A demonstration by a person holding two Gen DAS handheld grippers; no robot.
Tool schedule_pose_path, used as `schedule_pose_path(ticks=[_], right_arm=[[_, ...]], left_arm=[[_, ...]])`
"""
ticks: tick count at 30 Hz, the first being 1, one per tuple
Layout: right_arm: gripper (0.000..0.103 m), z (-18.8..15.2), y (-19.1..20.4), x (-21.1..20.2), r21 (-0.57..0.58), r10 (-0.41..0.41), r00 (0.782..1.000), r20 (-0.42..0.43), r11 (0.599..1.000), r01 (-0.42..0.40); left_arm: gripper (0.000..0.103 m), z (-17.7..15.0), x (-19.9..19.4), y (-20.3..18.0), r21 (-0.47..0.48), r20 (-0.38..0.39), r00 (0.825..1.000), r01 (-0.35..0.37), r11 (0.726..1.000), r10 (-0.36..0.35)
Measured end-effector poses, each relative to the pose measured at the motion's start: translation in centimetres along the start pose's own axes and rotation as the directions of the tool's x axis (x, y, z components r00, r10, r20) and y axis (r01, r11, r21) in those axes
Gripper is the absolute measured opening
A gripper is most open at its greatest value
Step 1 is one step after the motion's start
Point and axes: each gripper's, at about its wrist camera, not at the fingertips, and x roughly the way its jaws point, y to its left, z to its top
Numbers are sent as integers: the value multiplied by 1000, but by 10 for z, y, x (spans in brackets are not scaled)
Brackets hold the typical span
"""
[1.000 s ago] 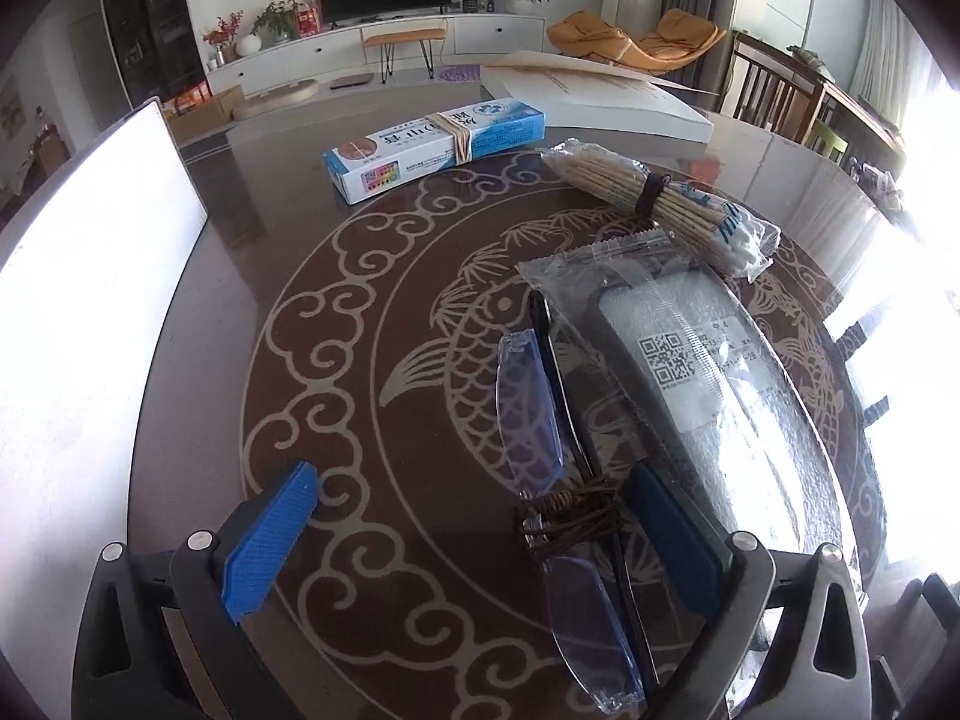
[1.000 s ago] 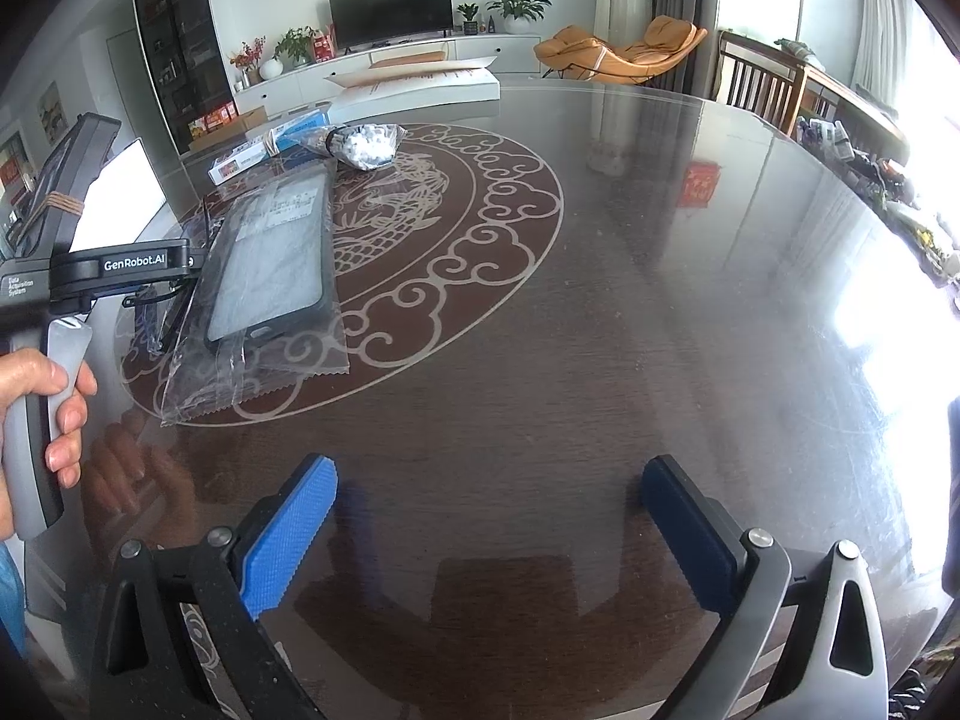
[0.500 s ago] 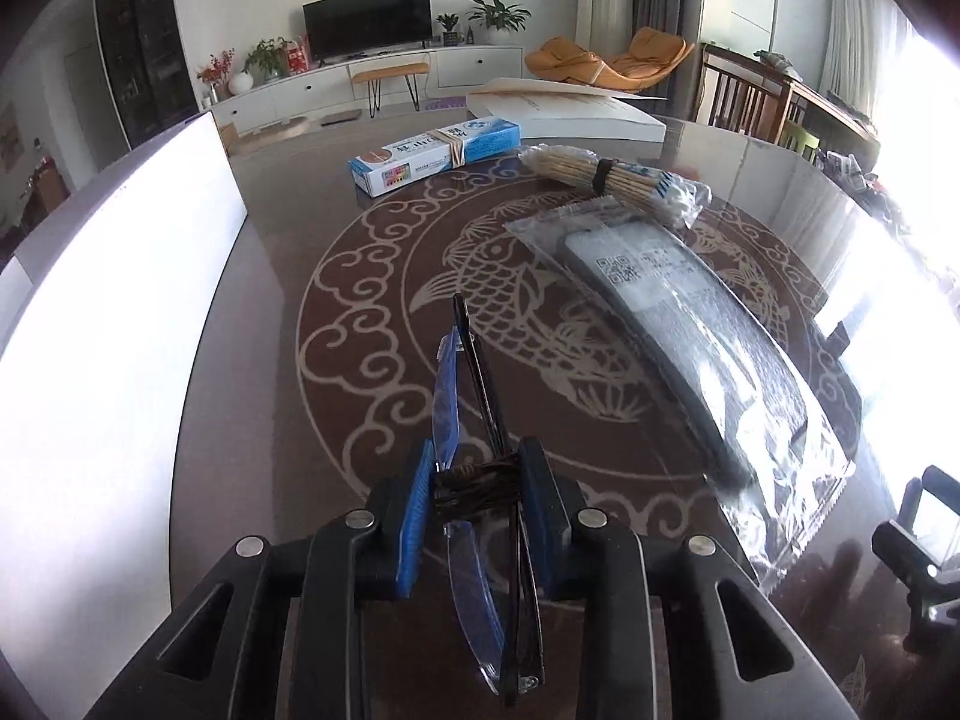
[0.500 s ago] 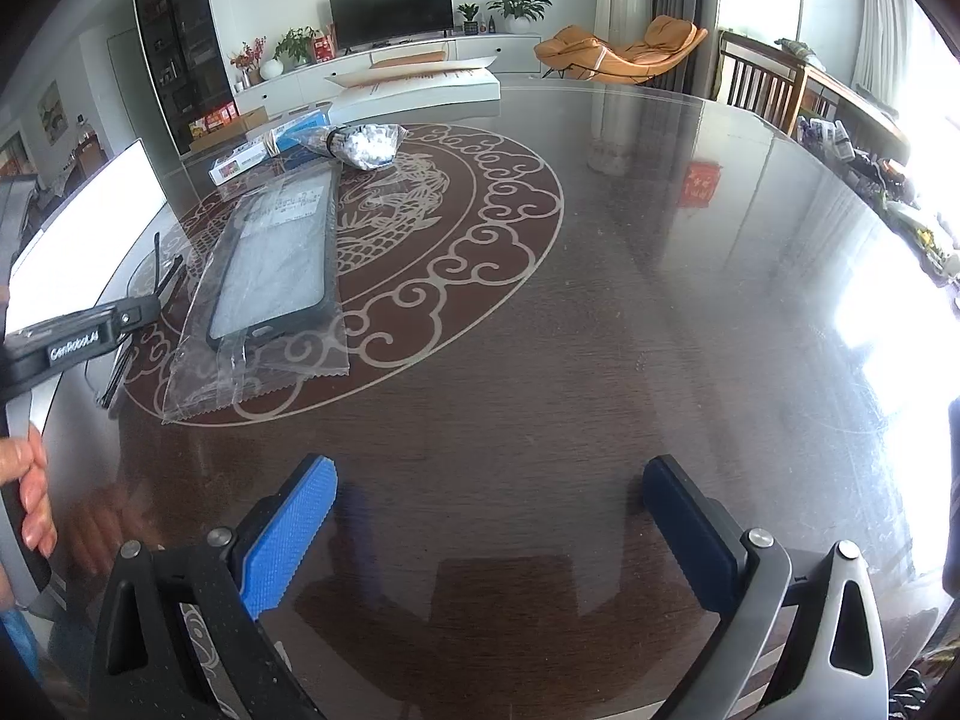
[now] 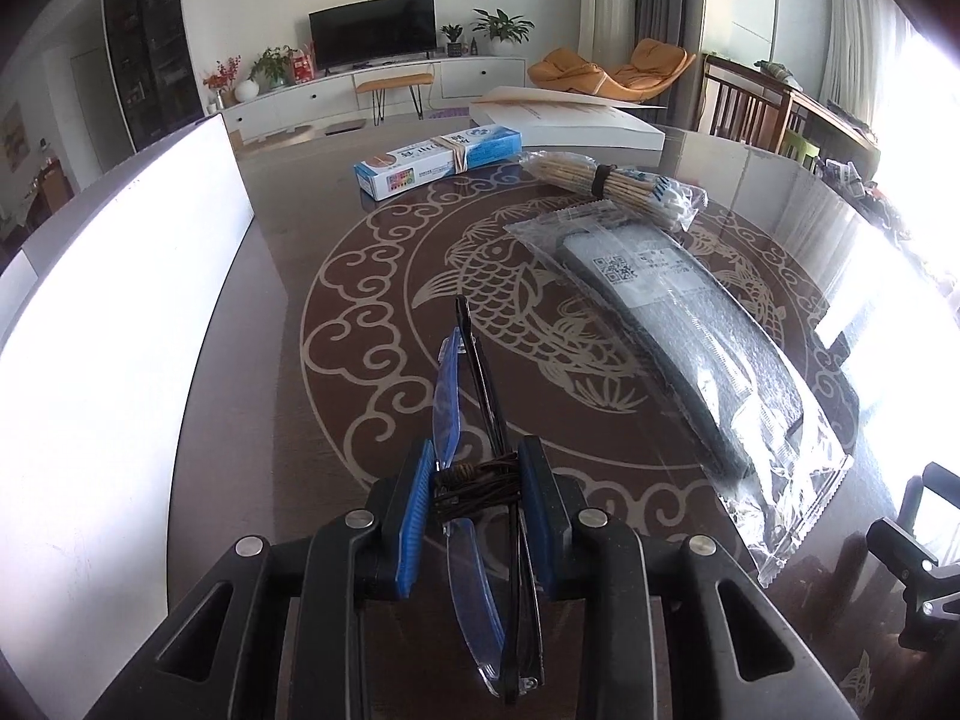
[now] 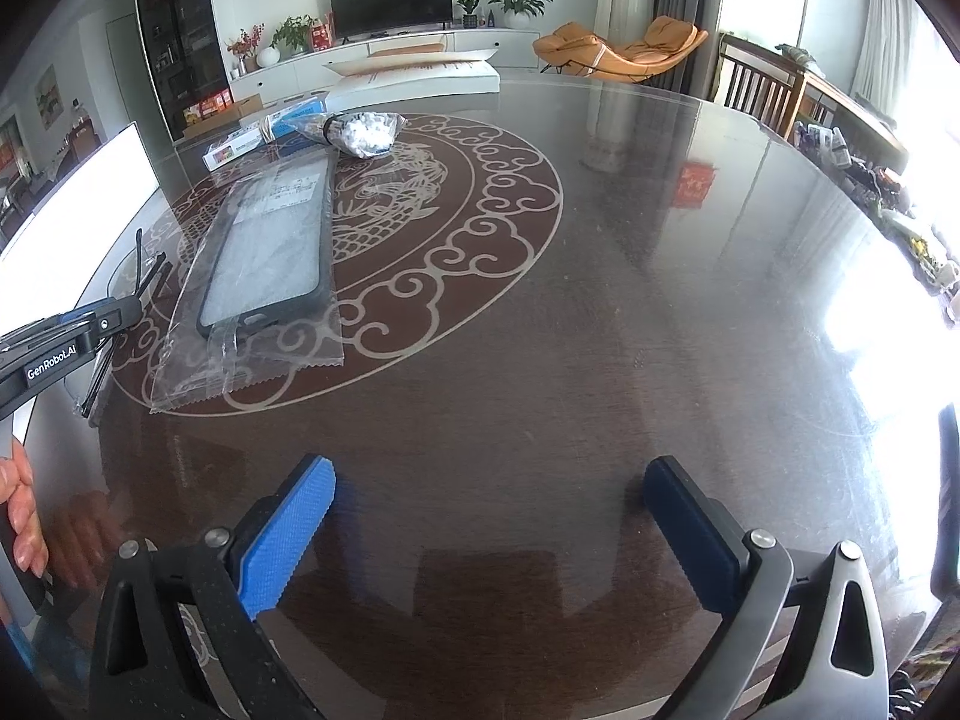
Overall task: Organize objects
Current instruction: 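Close the left tool on the eyeglasses at the cord, then open the left tool, leaving the eyeglasses on the table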
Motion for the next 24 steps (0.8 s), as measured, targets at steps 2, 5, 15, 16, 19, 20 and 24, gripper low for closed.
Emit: schedule_pose_path(ticks=[2, 5, 15, 16, 19, 20, 24], right_arm=[[103, 0, 0, 0, -2, 2, 1000, -1, 1000, -2], [103, 1, 0, 0, -1, 1, 1000, -2, 1000, -1], [103, 2, 1, 0, 0, -1, 1000, -2, 1000, 1], [103, 1, 1, 0, 0, -1, 1000, -2, 1000, 1], [103, 1, 1, 0, 0, -2, 1000, -2, 1000, 2], [103, 1, 1, 0, 0, -1, 1000, -2, 1000, 1], [103, 1, 1, 0, 0, -2, 1000, -2, 1000, 2]], left_arm=[[29, -1, -1, 1, -5, 0, 1000, 9, 1000, -9], [29, -2, -2, 3, -7, 0, 1000, 21, 1000, -21], [91, -1, 4, 6, -25, -48, 999, -4, 1000, 3], [93, 0, 6, 8, -34, -58, 998, 3, 999, -5], [98, -1, 7, 6, -22, -64, 998, -3, 1000, 1], [101, -1, 8, 6, -22, -71, 997, -2, 1000, 1], [103, -1, 10, 6, -24, -79, 997, 4, 1000, -5]])
